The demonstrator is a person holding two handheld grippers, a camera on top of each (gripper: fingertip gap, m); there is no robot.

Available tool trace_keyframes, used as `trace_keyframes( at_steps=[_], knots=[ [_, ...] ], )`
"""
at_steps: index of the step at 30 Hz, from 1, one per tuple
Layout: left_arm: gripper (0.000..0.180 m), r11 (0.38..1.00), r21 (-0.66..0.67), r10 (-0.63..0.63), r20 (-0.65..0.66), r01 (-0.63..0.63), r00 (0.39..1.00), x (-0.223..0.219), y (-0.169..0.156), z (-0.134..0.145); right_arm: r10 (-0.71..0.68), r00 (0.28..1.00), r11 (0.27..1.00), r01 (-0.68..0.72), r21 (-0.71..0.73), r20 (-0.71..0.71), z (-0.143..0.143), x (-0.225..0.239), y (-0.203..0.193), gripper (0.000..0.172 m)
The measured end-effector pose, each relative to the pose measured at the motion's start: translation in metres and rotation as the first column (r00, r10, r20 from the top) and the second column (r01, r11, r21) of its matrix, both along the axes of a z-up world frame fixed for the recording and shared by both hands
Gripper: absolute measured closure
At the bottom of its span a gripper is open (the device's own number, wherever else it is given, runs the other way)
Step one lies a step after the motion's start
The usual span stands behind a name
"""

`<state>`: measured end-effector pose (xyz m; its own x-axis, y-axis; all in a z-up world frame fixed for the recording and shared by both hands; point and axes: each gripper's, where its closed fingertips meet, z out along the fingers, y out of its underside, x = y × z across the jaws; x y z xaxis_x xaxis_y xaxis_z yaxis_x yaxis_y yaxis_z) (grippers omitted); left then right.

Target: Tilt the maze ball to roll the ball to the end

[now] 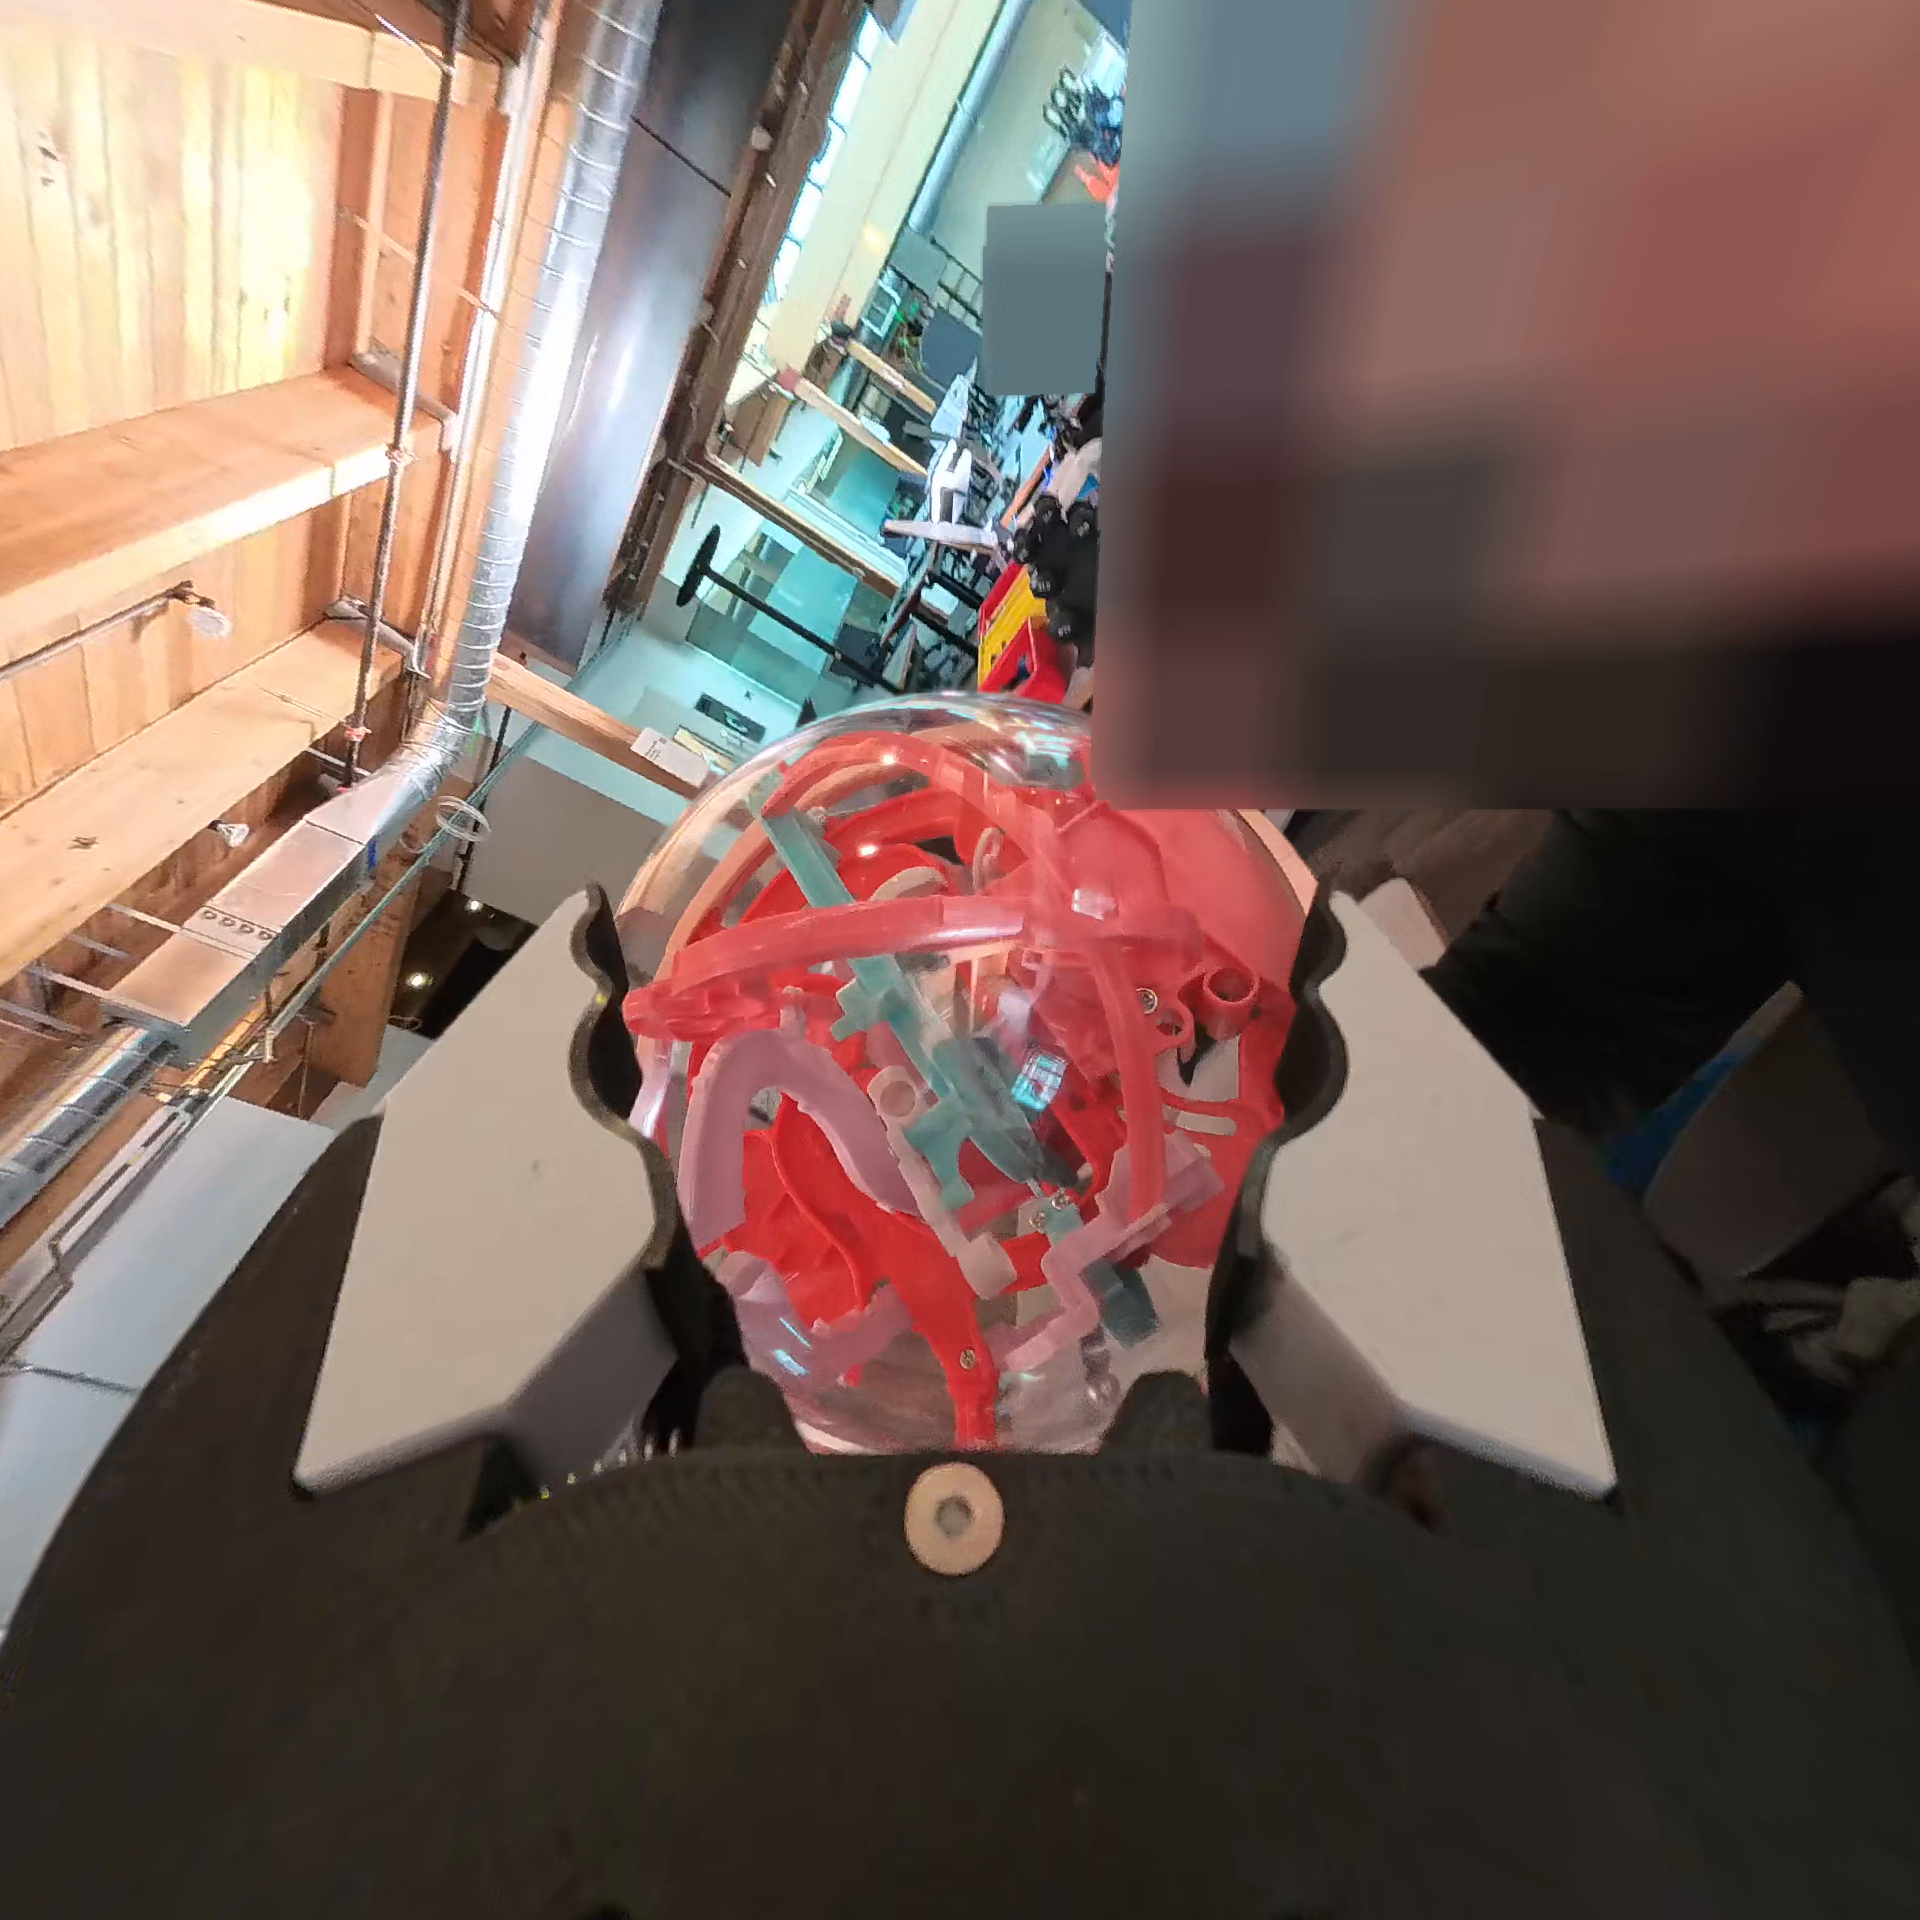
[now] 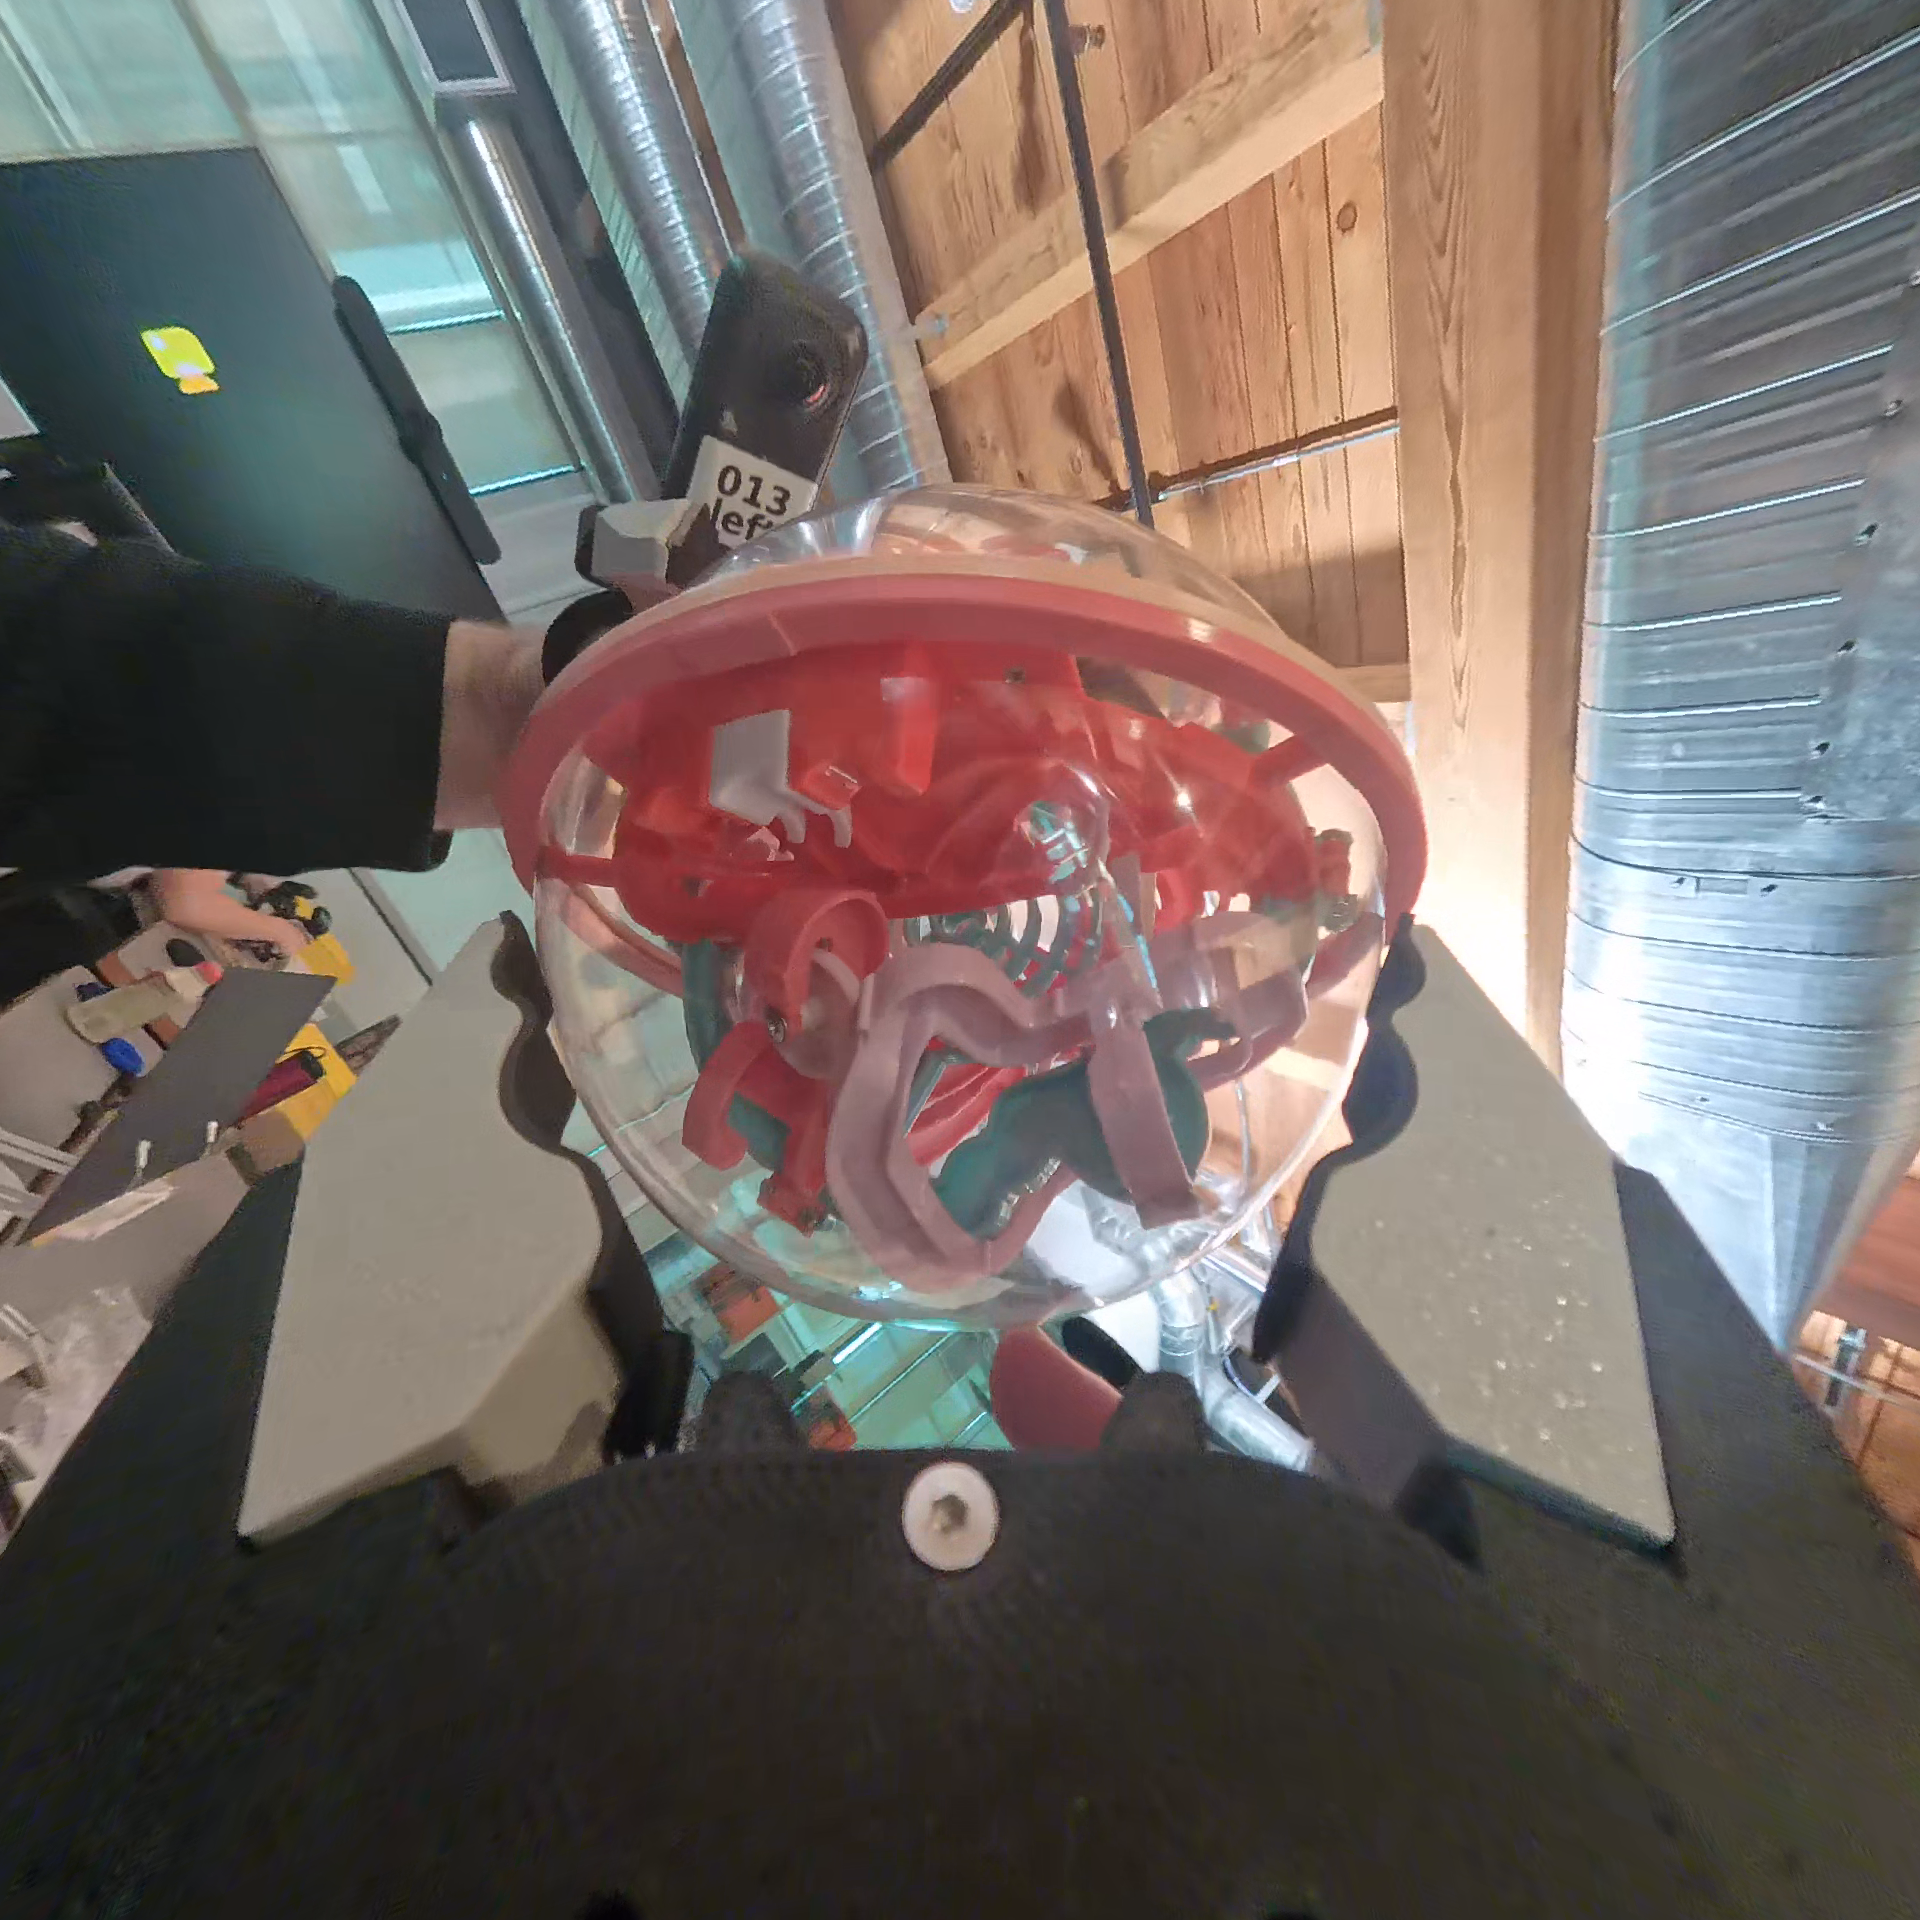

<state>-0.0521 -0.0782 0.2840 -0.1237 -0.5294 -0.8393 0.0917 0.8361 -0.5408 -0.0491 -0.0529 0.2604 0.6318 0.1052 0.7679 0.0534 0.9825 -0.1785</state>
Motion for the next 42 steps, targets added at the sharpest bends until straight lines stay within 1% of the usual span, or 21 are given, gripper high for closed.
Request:
trace_keyframes(
  at_steps=[4,9,16,19,21,25,28,30,32,34,36,38,42],
  knots=[
    [0.056,0.991,0.104,0.088,-0.069,-0.081,0.994,0.006,-0.003,-0.001,-0.05,0.998,0.998,0.051,0.04,-0.028,-0.001,0.006,0.0,0.021],
    [0.056,0.959,0.236,0.197,-0.143,-0.16,0.97,0.017,-0.017,0.003,-0.108,0.991,0.987,0.116,0.107,-0.076,0.005,0.017,-0.012,0.021],
    [0.056,0.888,0.417,0.294,-0.195,-0.193,0.936,0.037,-0.052,0.013,-0.137,0.975,0.963,0.173,0.207,-0.177,0.019,0.036,-0.042,0.021],
    [0.056,0.856,0.472,0.345,-0.217,-0.211,0.913,0.041,-0.062,0.015,-0.142,0.965,0.956,0.191,0.221,-0.22,0.024,0.038,-0.051,0.021],
    [0.056,0.825,0.511,0.404,-0.231,-0.243,0.885,0.044,-0.063,0.018,-0.141,0.959,0.956,0.197,0.216,-0.248,0.028,0.04,-0.052,0.021],
    [0.056,0.753,0.581,0.535,-0.268,-0.309,0.801,0.052,-0.06,0.023,-0.136,0.938,0.964,0.2,0.178,-0.319,0.034,0.046,-0.048,0.021],
    [0.055,0.735,0.589,0.584,-0.299,-0.336,0.754,0.062,-0.062,0.024,-0.076,0.924,0.974,0.149,0.171,-0.375,0.036,0.051,-0.051,0.021],
    [0.055,0.717,0.613,0.603,-0.305,-0.332,0.738,0.067,-0.065,0.024,-0.062,0.913,0.971,0.148,0.187,-0.403,0.037,0.054,-0.054,0.021],
    [0.054,0.711,0.624,0.604,-0.304,-0.325,0.737,0.068,-0.07,0.023,-0.066,0.909,0.962,0.168,0.216,-0.412,0.036,0.056,-0.06,0.021],
    [0.053,0.704,0.647,0.58,-0.285,-0.293,0.763,0.068,-0.076,0.022,-0.101,0.898,0.944,0.222,0.244,-0.428,0.035,0.057,-0.067,0.021],
    [0.053,0.683,0.678,0.565,-0.255,-0.271,0.784,0.068,-0.081,0.022,-0.136,0.886,0.924,0.276,0.266,-0.444,0.037,0.058,-0.072,0.021],
    [0.052,0.634,0.725,0.574,-0.209,-0.268,0.792,0.07,-0.084,0.023,-0.18,0.866,0.901,0.335,0.275,-0.466,0.041,0.061,-0.075,0.021],
    [0.05,0.526,0.811,0.589,-0.128,-0.258,0.798,0.075,-0.095,0.023,-0.238,0.822,0.834,0.446,0.324,-0.517,0.044,0.068,-0.09,0.021]
  ],
)
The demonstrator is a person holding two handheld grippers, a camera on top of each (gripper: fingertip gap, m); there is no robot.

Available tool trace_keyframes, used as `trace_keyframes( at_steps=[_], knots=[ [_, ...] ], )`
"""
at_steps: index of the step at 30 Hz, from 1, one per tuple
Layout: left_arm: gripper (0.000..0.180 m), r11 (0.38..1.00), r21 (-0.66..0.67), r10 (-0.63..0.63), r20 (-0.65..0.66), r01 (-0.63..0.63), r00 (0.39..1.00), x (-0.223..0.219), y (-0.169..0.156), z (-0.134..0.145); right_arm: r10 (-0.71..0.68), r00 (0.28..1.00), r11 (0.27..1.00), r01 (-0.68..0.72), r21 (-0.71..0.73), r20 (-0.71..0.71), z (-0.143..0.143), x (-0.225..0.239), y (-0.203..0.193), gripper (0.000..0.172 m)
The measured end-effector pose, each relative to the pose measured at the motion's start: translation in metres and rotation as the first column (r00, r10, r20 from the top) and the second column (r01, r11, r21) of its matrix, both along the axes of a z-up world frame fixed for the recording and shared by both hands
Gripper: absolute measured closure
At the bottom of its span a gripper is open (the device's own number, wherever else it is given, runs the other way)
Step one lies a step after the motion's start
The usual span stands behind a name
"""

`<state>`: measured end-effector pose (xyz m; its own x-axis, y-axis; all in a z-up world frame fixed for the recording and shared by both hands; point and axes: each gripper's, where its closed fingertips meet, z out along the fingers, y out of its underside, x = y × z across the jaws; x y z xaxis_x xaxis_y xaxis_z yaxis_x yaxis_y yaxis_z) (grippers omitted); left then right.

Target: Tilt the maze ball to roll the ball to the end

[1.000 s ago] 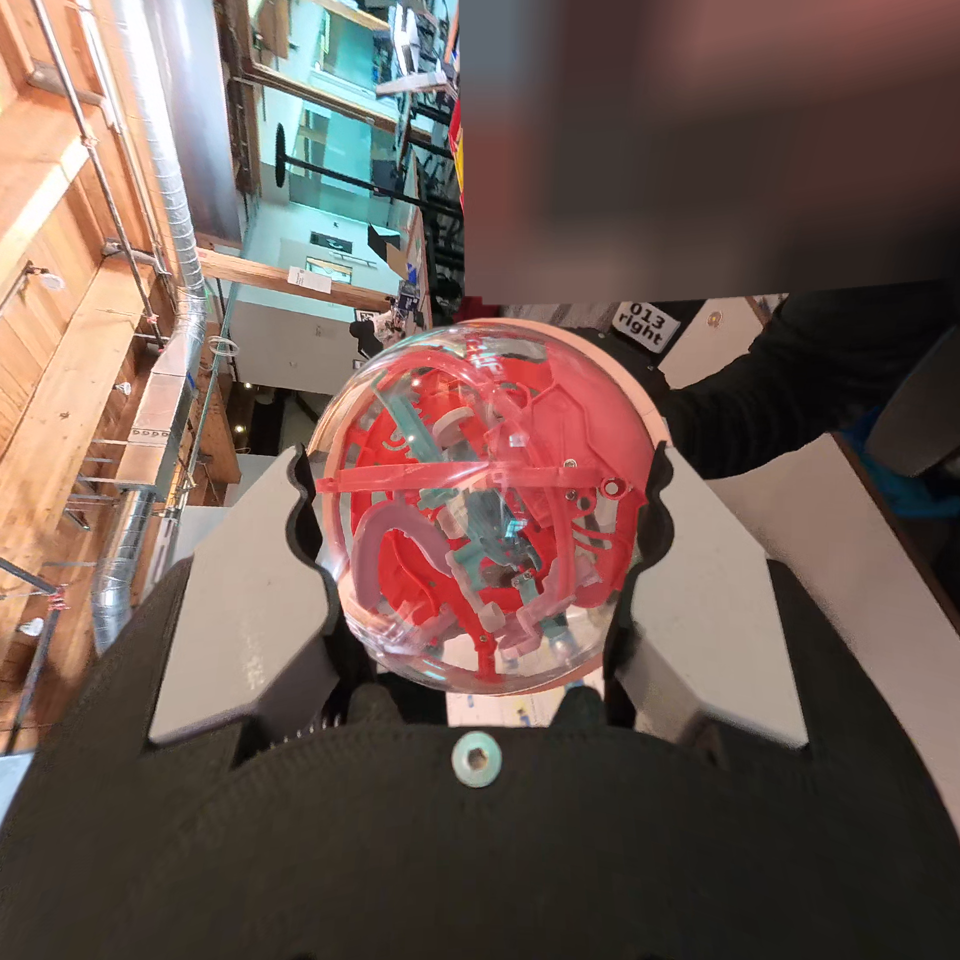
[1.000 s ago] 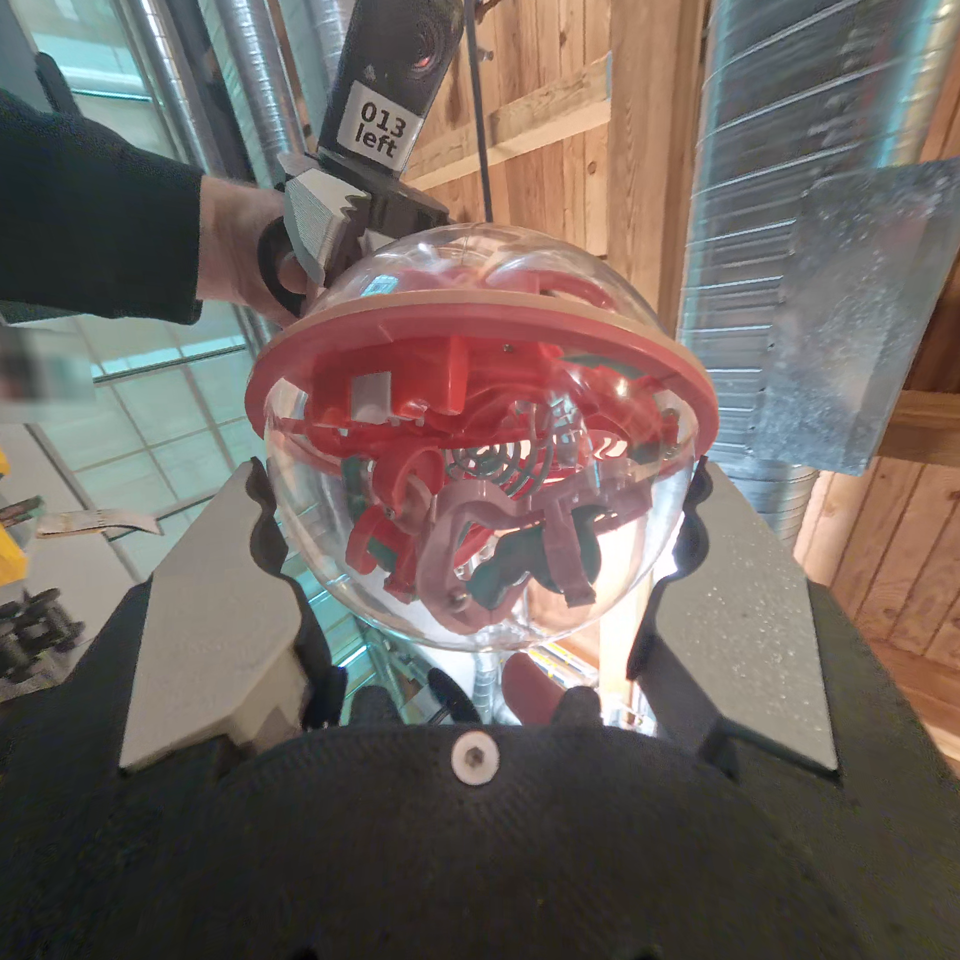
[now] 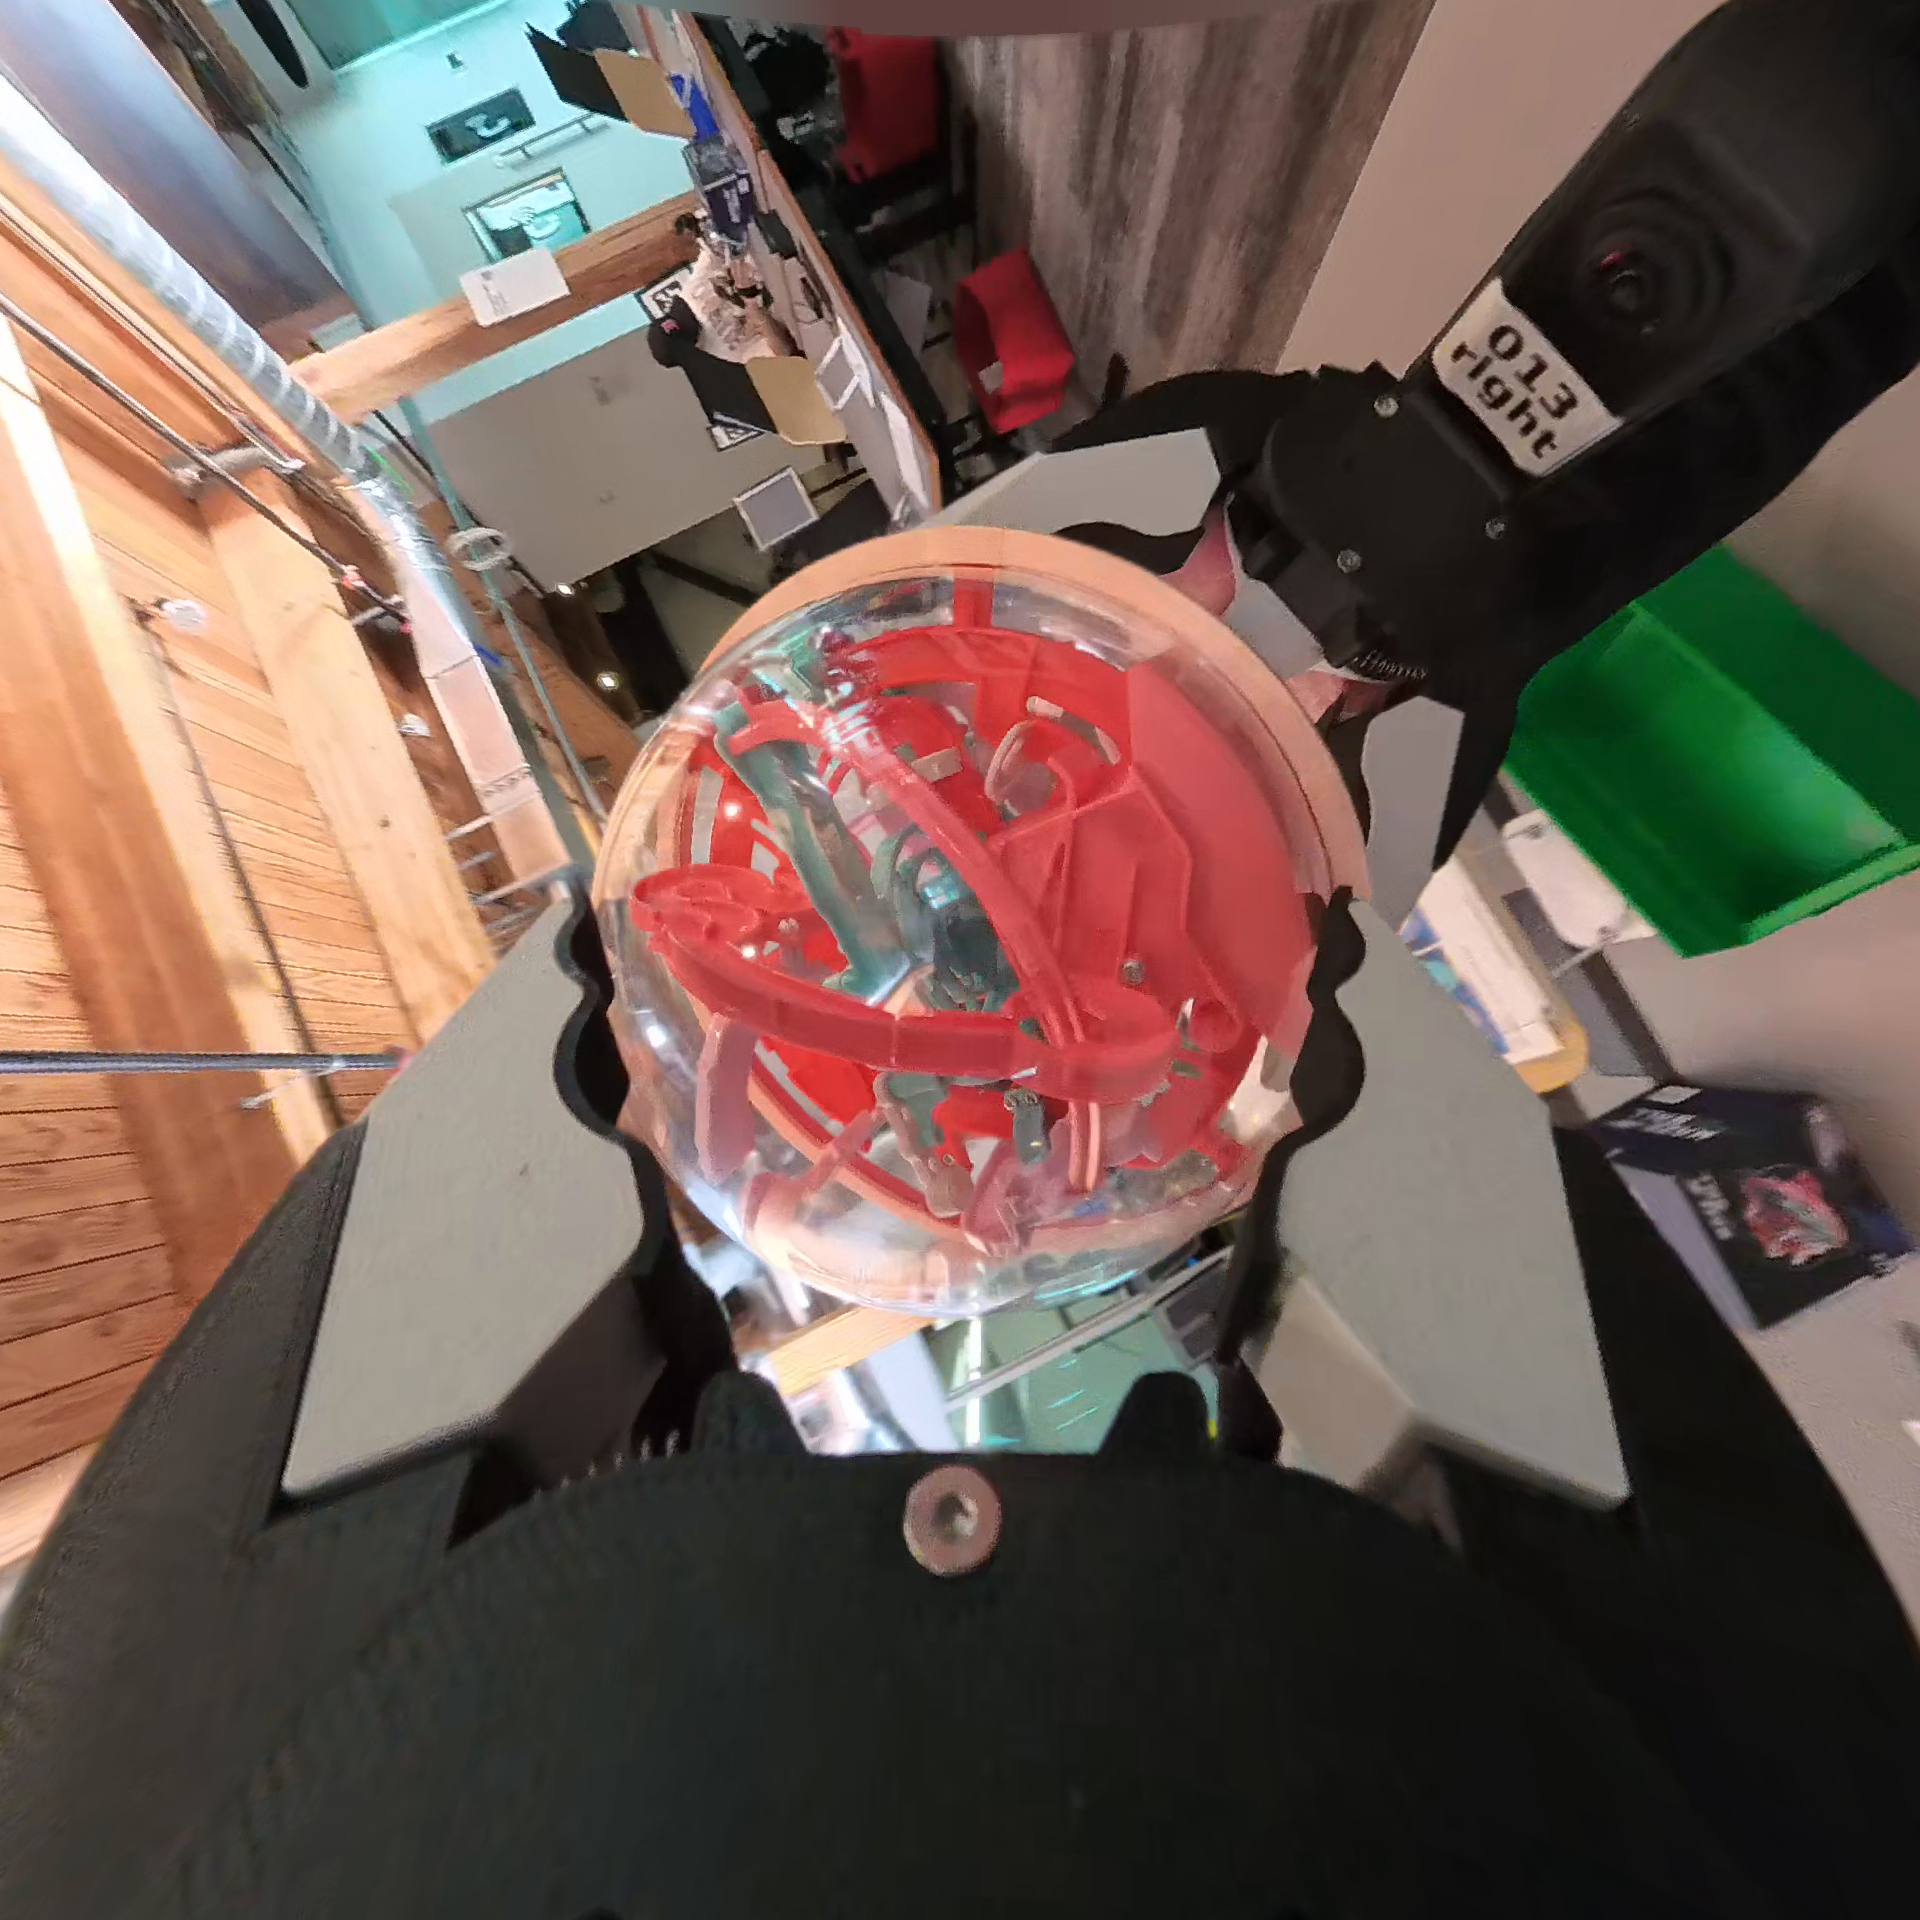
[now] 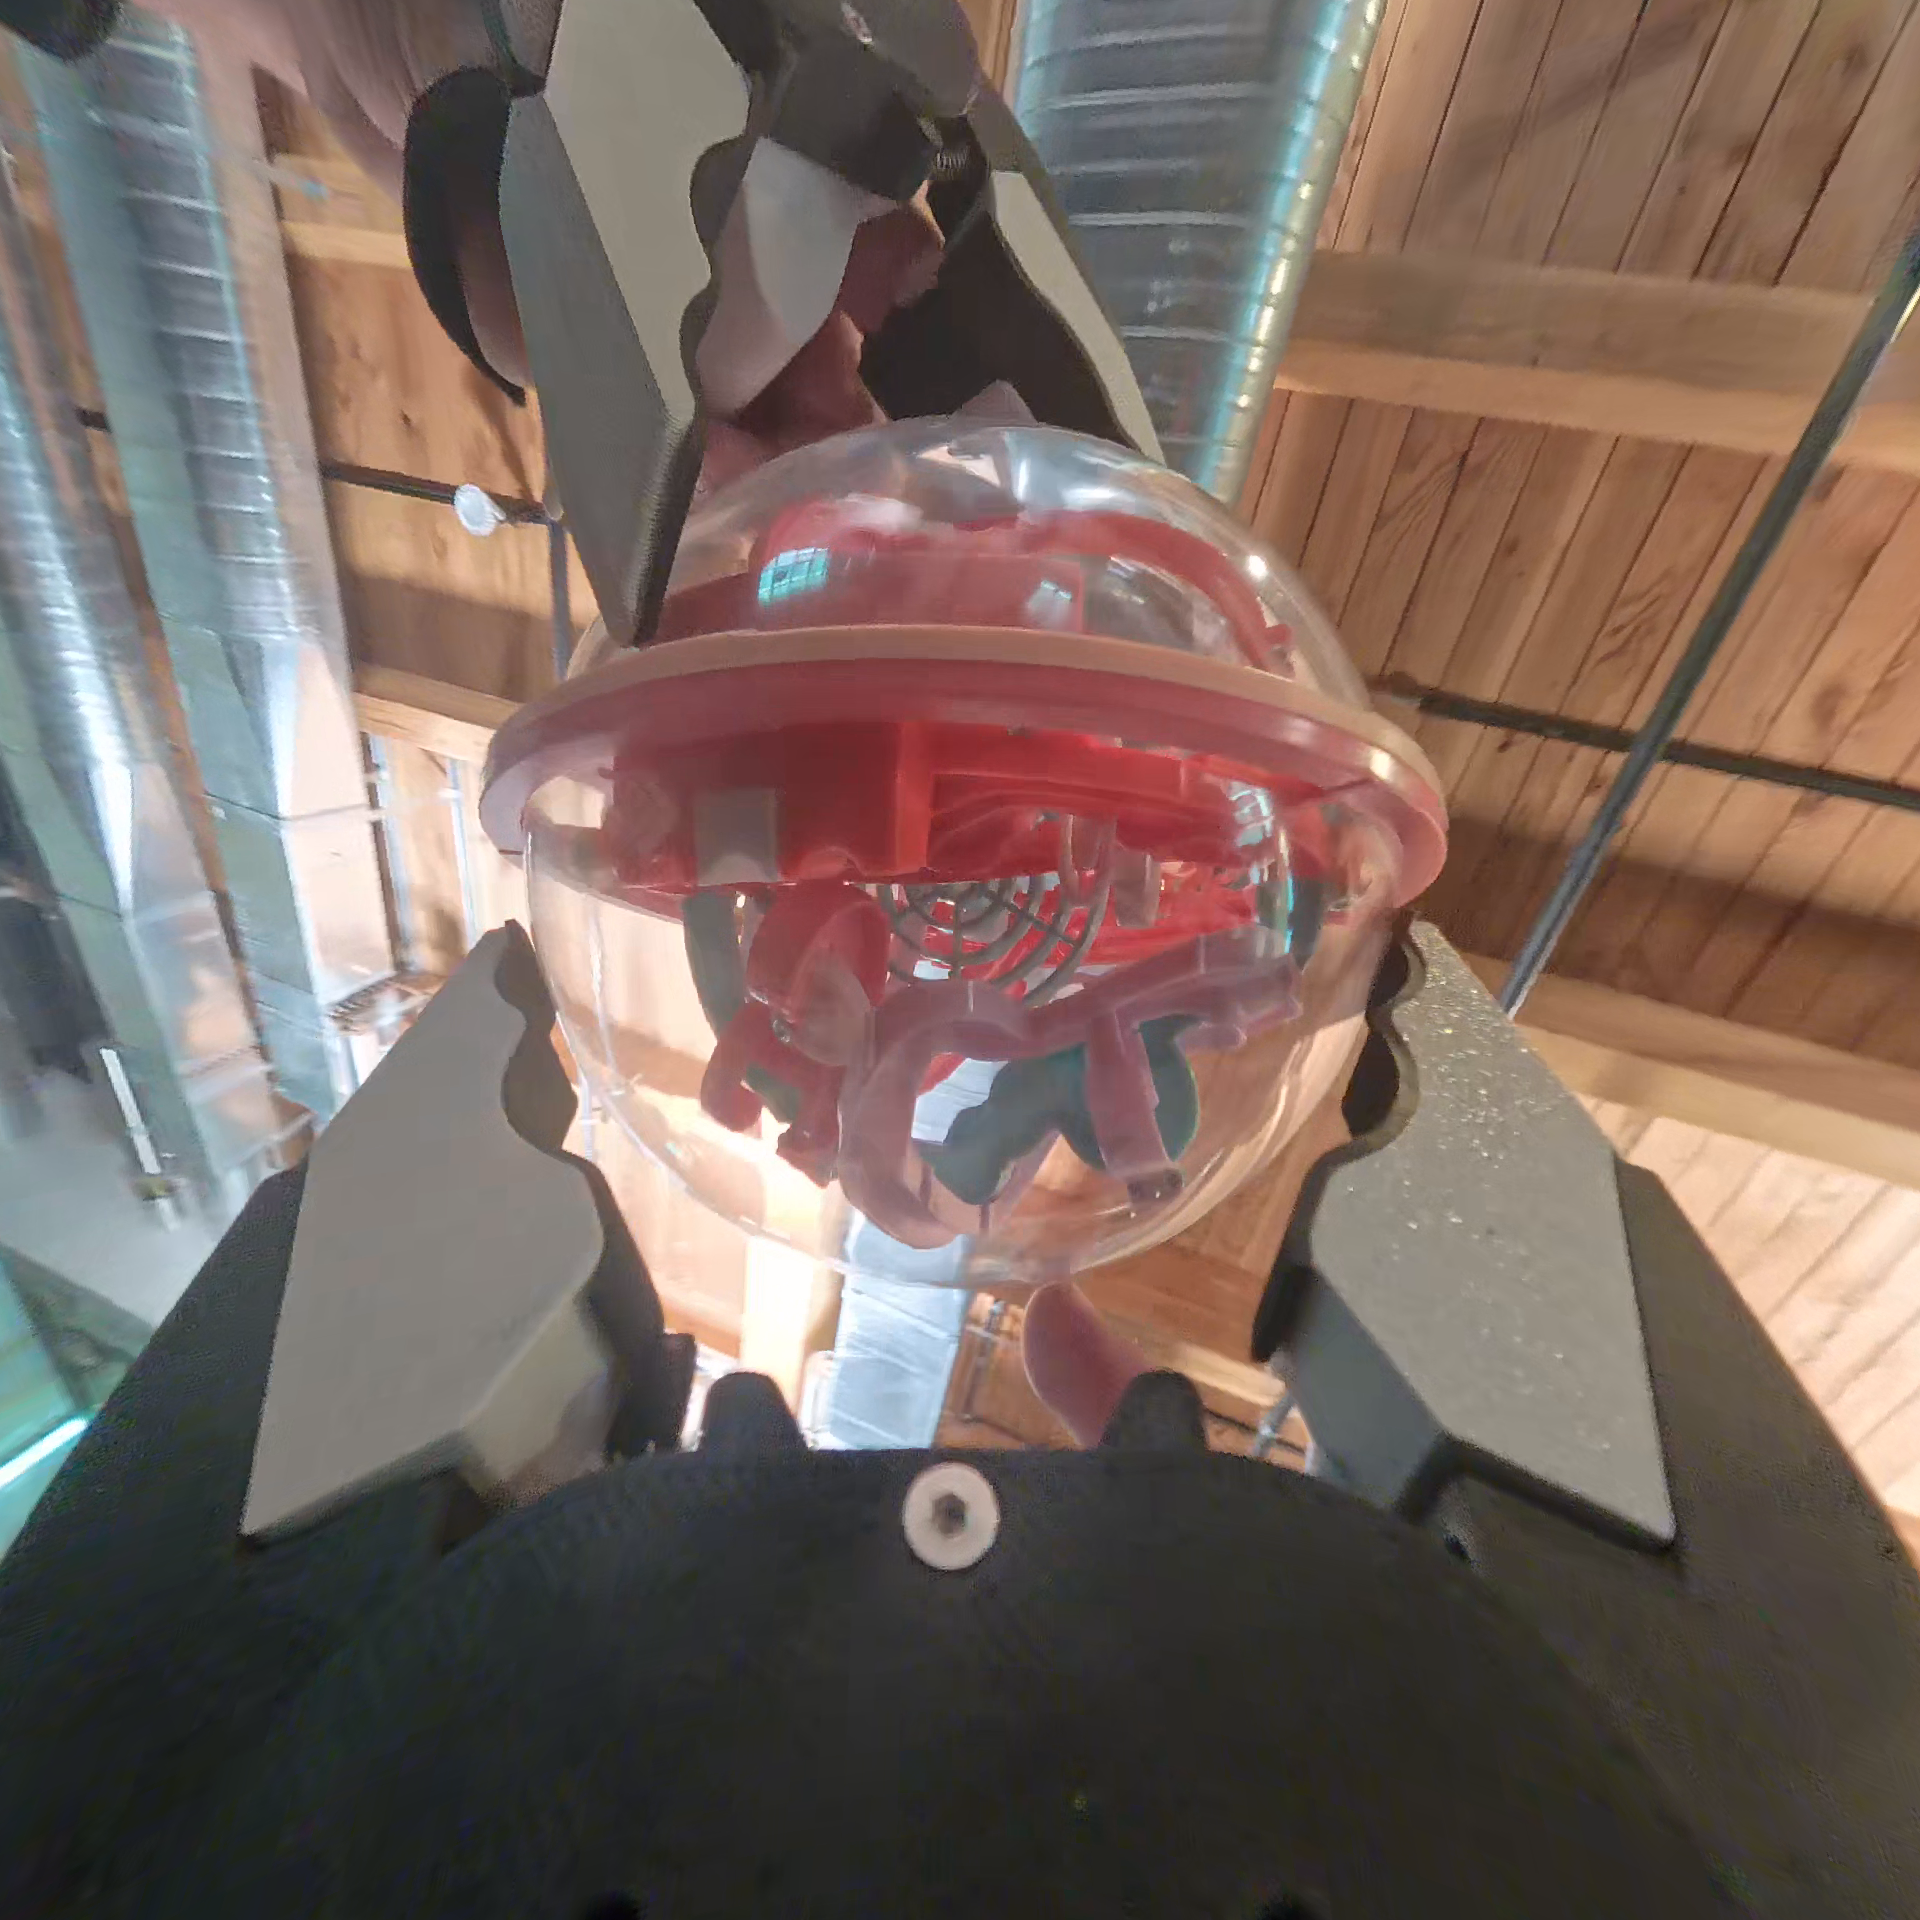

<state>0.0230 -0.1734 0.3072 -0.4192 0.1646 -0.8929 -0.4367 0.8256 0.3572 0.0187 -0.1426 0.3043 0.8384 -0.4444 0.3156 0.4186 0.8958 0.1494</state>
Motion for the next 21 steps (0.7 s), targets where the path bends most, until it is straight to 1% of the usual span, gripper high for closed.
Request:
trace_keyframes(
  at_steps=[4,8,11,17,21],
  knots=[
    [0.05,0.994,0.101,-0.041,0.002,0.04,0.999,0.003,-0.016,0.0,-0.074,0.997,0.995,0.075,0.062,-0.031,0.003,0.004,-0.017,0.021],
    [0.049,0.987,0.134,-0.096,0.017,0.093,0.995,0.003,-0.032,0.0,-0.109,0.994,0.988,0.111,0.112,-0.023,0.004,0.003,-0.034,0.021],
    [0.048,0.973,0.147,-0.187,0.041,0.179,0.982,0.001,-0.045,-0.003,-0.134,0.991,0.981,0.133,0.14,-0.005,0.004,-0.001,-0.046,0.021],
    [0.048,0.94,0.152,-0.324,0.122,0.305,0.938,-0.008,-0.065,-0.013,-0.172,0.979,0.971,0.15,0.187,0.11,-0.004,-0.009,-0.063,0.021],
    [0.048,0.917,0.163,-0.391,0.171,0.365,0.905,-0.016,-0.073,-0.014,-0.221,0.96,0.962,0.187,0.2,0.17,-0.006,-0.015,-0.071,0.021]
  ],
)
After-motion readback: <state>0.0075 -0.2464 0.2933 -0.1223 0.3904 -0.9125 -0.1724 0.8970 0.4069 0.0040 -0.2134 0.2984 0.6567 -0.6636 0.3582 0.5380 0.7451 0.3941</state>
